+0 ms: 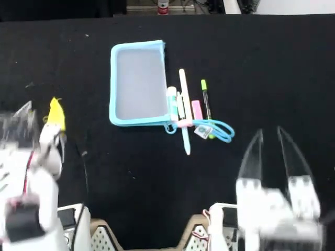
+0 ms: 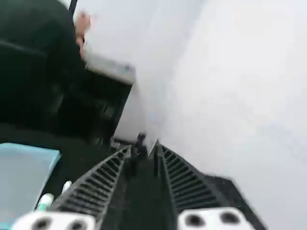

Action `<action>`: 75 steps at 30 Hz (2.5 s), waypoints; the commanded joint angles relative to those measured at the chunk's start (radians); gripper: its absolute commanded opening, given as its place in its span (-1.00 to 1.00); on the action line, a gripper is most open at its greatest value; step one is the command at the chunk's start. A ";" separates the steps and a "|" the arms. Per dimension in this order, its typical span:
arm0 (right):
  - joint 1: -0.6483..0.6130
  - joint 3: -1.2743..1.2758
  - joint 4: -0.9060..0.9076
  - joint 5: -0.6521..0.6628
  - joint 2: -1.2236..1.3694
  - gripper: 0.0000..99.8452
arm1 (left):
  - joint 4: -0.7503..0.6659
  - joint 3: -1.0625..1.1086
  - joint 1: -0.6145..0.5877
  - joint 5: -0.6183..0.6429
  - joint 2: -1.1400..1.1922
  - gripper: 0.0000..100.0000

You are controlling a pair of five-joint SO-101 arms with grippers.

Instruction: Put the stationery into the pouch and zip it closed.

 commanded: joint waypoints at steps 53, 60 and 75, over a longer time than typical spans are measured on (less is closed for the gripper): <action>-0.411 0.501 -0.799 0.304 1.291 -0.59 | -0.325 0.177 0.070 0.293 0.901 -0.49; -0.402 0.521 -0.798 0.465 1.325 -0.59 | -0.325 0.177 0.071 0.293 0.901 -0.49; -0.318 0.504 -0.798 0.514 1.365 -0.96 | -0.325 0.177 0.071 0.293 0.901 -0.49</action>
